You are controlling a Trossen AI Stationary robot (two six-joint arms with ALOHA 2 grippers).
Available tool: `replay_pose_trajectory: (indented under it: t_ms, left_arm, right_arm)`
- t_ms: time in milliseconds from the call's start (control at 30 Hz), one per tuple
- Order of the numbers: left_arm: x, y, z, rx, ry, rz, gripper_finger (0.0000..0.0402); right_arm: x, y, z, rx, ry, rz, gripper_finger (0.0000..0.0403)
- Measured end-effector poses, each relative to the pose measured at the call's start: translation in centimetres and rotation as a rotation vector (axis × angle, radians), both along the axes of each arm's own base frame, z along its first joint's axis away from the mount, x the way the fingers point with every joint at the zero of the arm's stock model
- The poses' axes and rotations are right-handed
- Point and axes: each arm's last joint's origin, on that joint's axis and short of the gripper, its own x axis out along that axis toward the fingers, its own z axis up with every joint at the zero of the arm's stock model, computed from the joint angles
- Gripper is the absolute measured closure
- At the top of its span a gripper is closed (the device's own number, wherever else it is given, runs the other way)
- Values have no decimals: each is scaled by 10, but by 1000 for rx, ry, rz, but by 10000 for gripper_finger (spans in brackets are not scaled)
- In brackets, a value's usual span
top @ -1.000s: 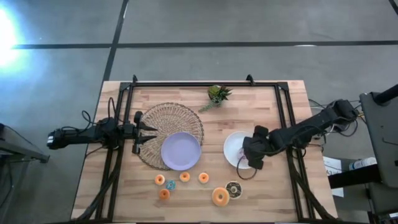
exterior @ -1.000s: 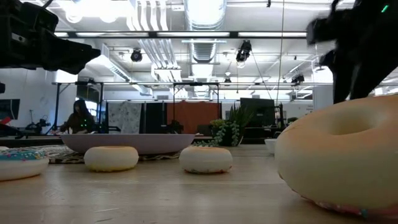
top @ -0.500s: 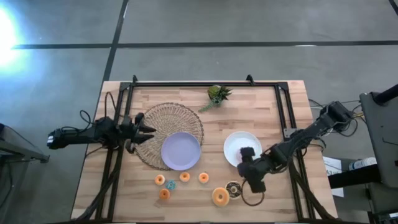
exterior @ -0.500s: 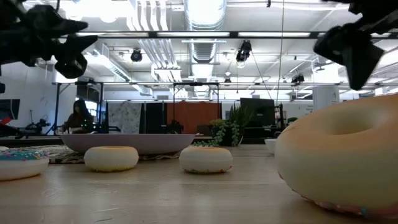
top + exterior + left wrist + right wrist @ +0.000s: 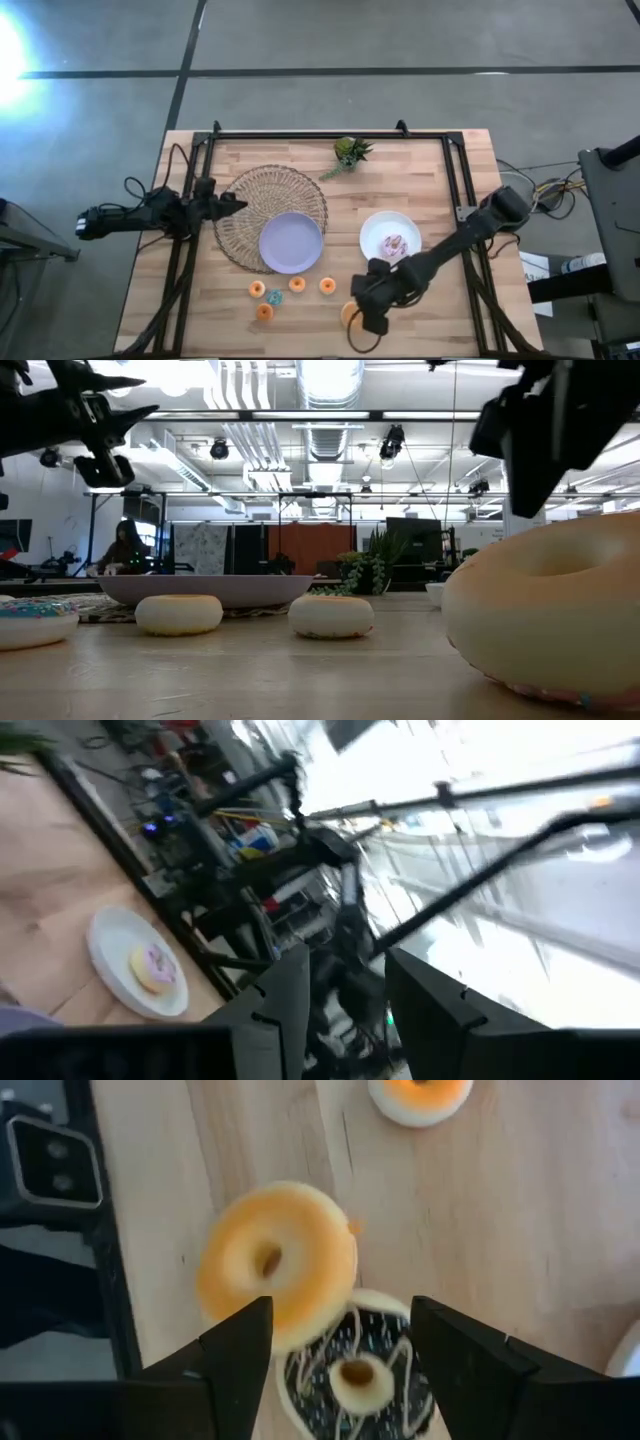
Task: Pick & Place donuts
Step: Put the small red donut on the purple plate
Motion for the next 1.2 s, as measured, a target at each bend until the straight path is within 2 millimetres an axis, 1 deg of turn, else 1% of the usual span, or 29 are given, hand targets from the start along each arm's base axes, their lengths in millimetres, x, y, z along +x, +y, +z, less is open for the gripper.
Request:
replay_pose_trajectory:
  t_ms: [100,167,233,333,400,500,567,733,833,967,1033,1100,1200]
  left_arm:
    - [1,0,-1,-18,11,-6,294]
    - [2,0,-4,-29,51,-11,294]
    - [3,0,-6,-33,152,-10,297]
    - [3,-1,-10,-11,372,-17,308]
    - [3,-3,-4,23,441,-65,315]
    - [4,-7,10,69,476,-166,318]
    - [6,-10,18,97,502,-202,319]
    - [12,-17,33,175,585,-257,319]
    - [15,-27,32,198,719,-347,319]
    - [20,-46,23,210,900,-458,319]
    - [24,-59,17,217,946,-496,319]
    - [28,-75,13,250,957,-519,319]
    - [30,-97,3,345,989,-482,319]
  right_arm:
    - [7,5,2,-9,6,-1,175]
    - [10,7,5,-11,-4,-19,175]
    - [9,7,6,-21,11,-37,175]
    - [7,6,6,-27,23,-75,175]
    - [5,5,7,-38,33,-94,175]
    - [4,6,8,-41,29,-90,175]
    - [2,6,7,-54,31,-67,175]
    - [-14,0,9,-87,27,-55,175]
    - [-27,-5,9,-106,22,-62,175]
    - [-41,-15,9,-115,6,-68,175]
    - [-47,-19,9,-119,-10,-65,175]
    - [-53,-24,8,-117,-17,-62,175]
    - [-62,-30,5,-116,-22,-56,174]
